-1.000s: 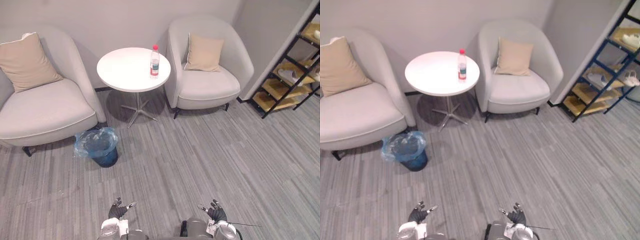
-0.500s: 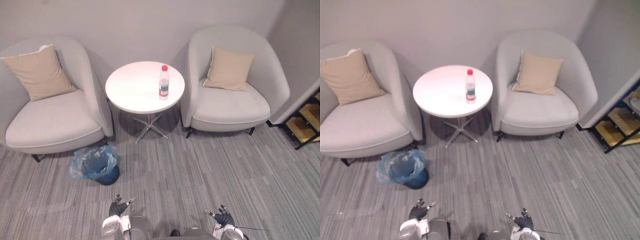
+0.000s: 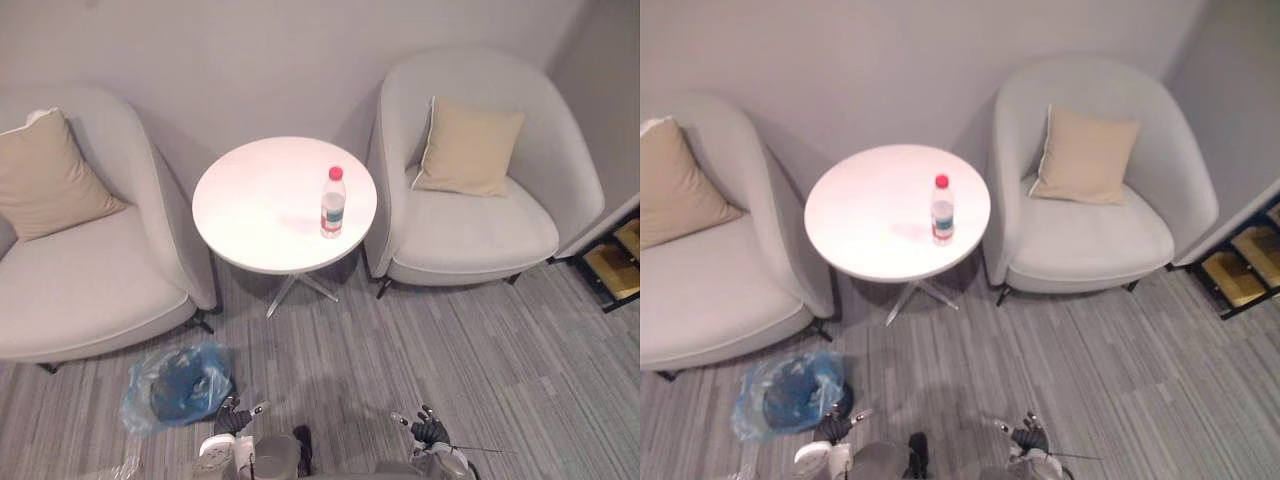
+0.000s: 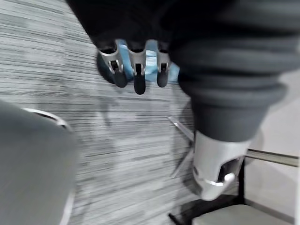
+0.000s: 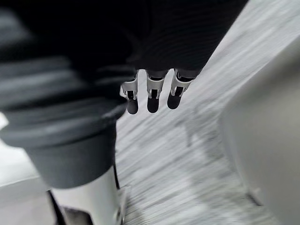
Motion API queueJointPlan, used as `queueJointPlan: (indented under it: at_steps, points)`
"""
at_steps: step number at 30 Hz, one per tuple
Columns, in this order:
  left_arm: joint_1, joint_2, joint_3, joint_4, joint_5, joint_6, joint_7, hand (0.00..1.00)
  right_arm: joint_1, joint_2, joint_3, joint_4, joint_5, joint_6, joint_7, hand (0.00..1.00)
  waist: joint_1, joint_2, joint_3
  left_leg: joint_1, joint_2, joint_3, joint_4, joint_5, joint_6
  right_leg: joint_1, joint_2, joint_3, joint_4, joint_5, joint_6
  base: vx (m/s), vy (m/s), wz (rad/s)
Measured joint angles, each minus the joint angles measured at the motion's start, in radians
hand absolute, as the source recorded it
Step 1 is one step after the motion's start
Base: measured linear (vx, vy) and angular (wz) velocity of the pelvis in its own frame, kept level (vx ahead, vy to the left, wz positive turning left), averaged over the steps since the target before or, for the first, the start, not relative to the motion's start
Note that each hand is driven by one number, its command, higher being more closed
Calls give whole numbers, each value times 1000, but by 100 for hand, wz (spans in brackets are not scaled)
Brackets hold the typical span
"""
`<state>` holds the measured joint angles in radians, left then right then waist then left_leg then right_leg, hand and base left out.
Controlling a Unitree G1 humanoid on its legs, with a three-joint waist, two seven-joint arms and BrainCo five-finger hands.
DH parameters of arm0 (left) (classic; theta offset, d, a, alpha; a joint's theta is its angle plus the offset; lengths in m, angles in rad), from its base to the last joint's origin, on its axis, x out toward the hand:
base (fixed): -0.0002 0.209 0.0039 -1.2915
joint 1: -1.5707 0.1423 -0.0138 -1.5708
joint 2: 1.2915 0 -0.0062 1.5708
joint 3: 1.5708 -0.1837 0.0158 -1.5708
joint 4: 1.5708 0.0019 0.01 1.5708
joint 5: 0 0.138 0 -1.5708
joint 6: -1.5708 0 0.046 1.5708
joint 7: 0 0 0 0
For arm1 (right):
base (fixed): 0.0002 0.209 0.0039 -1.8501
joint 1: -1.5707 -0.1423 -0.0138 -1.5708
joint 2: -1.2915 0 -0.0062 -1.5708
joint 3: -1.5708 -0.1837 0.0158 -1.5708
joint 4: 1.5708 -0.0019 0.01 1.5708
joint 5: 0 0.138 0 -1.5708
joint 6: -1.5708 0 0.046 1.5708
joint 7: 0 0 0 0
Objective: Gather rubbish on tea table into small bin, then transfer packed bag to large trash can.
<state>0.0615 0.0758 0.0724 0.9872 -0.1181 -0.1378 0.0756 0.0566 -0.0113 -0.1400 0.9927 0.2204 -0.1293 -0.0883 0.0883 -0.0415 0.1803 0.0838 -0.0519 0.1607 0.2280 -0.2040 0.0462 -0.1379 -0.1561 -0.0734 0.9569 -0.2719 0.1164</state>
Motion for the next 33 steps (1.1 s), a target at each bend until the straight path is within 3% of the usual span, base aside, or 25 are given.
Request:
queueJointPlan:
  at_steps: [2,4,6,7,8,9,12,15,17,20,21,22,25,27,33]
  points:
    - [-1,-6,11,4,0,0,0,0,-1,1,-14,-15,-24,-6,2,0,-15,4,1,58,16,-49,-44,-2,-3,-60,17,-18,-145,-29,-20,367,-65,68]
    - [5,-15,31,3,0,1,2,0,-5,1,-23,-25,-24,-6,2,0,-30,15,2,81,44,-85,-53,-13,-20,-90,62,14,-306,-20,-38,369,-121,57]
    - [13,-19,55,1,0,0,2,0,-4,3,-23,-24,-23,-6,1,0,-30,10,-1,94,56,-113,-52,-35,-54,-83,110,89,-489,78,-73,341,-172,53]
    - [16,-18,72,0,0,0,2,0,8,11,-24,-22,-23,-7,0,0,-30,-9,-10,102,47,-136,-46,-61,-68,-73,102,97,-565,191,-95,366,-236,49]
    - [18,-28,88,9,0,1,3,0,11,10,-26,-23,-21,-6,1,0,-30,-7,-12,117,57,-149,-41,-84,-81,-70,102,88,-546,169,-87,365,-246,43]
    - [27,-58,103,7,2,3,4,0,10,-9,-28,-20,-21,-5,1,0,-26,31,-24,117,90,-154,-25,-88,-85,-56,125,67,-540,154,-99,442,-294,34]
    - [27,-87,105,1,16,2,1,0,16,-26,-37,-26,-12,-9,-1,0,-34,78,-35,56,139,-174,98,-92,-92,-5,144,-8,-598,121,-131,311,-227,56]
    - [28,-86,106,-25,22,3,0,0,23,-28,-36,-32,-2,-8,-3,0,-27,71,-19,-56,176,-140,363,-73,-130,74,149,-47,-637,106,-156,206,-166,46]
    - [31,-84,105,-36,34,3,0,0,25,-26,-34,-31,20,-5,-9,0,-26,71,-19,-110,222,-63,453,-86,-126,132,149,-67,-672,97,-168,160,-107,20]
    - [31,-80,101,-42,38,1,1,0,25,-23,-34,-34,22,-5,-11,0,-27,69,-18,-152,216,-29,336,-96,-118,152,127,-74,-686,87,-150,58,32,11]
    - [31,-79,93,-42,38,1,2,0,25,-24,-34,-34,22,-5,-11,0,-29,72,-19,-151,206,-34,266,-77,-116,151,123,-73,-680,82,-142,26,122,8]
    - [31,-80,83,-37,38,1,2,0,25,-29,-34,-33,21,-5,-11,0,-29,79,-24,-149,195,-40,154,-16,-128,140,127,-72,-669,73,-123,32,178,-3]
    - [31,-51,82,-25,38,-1,2,0,31,-10,-30,-30,18,0,-11,0,-23,39,-38,-112,154,-6,89,-5,-114,142,90,-31,-672,71,-88,84,173,-13]
    - [31,-42,81,-11,38,1,3,0,31,-4,-19,-31,17,0,-12,0,-23,29,-45,-79,125,10,53,4,-99,161,71,-17,-699,83,-68,108,168,-18]
    - [27,-29,15,22,40,1,1,0,32,-3,-3,-31,-2,-1,-20,0,-26,37,-71,-28,73,9,-37,31,-66,209,42,-11,-794,115,-40,61,105,0]
